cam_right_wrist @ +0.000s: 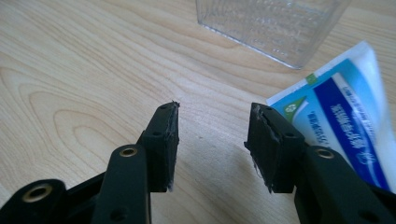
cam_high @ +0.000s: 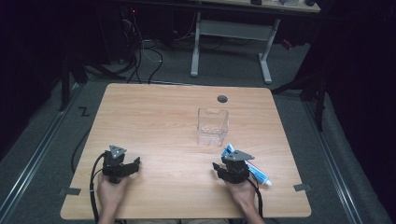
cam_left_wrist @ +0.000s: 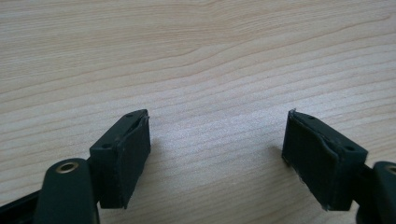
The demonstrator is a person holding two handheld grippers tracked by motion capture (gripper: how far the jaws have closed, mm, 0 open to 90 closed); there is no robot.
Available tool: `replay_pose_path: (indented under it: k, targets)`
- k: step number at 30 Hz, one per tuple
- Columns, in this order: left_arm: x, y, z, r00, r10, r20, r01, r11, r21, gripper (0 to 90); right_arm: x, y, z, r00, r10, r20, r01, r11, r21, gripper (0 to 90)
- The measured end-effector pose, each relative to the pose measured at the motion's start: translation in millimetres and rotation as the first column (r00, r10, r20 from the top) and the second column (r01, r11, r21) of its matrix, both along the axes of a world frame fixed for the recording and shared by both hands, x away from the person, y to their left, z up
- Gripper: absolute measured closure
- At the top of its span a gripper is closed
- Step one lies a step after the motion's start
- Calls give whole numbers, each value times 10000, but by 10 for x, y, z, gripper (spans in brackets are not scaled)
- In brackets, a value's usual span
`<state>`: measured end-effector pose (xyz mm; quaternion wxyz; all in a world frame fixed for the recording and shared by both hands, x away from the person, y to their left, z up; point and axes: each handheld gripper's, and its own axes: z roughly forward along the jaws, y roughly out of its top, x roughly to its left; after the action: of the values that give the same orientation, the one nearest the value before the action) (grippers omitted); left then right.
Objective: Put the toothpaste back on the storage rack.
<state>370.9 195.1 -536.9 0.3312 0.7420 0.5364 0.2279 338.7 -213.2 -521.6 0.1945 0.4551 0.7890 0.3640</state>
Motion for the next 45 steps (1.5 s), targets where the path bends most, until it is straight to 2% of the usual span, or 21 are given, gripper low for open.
replay_pose_path:
  k: [4, 12, 22, 32, 39, 45]
  targets:
    - [0, 0, 0, 10000, 2, 0, -2, 10000, -1, 238, -33, -59, 39, 9999, -154, 17, 153, 9994, 298, 538]
    - [0, 0, 0, 10000, -2, 0, 2, 10000, 2, 238, -118, -145, 82, 9997, -243, 49, 241, 9989, 414, 538]
    - [0, 0, 0, 10000, 0, 0, 0, 10000, -4, 238, -269, -298, 178, 9986, -435, 312, 415, 9972, 625, 542]
    - [0, 0, 0, 10000, 1, -2, -1, 10000, -2, 238, -392, -474, 338, 9945, -790, 685, 770, 9965, 309, 516]
    - [0, 0, 0, 10000, 0, -1, 0, 10000, -2, 238, -409, -594, 385, 9917, -1131, 613, 1131, 9936, 34, 497]
    - [0, 0, 0, 10000, -1, -2, 1, 10000, 0, 238, -346, -680, 417, 9895, -1356, 505, 1366, 9904, -188, 483]
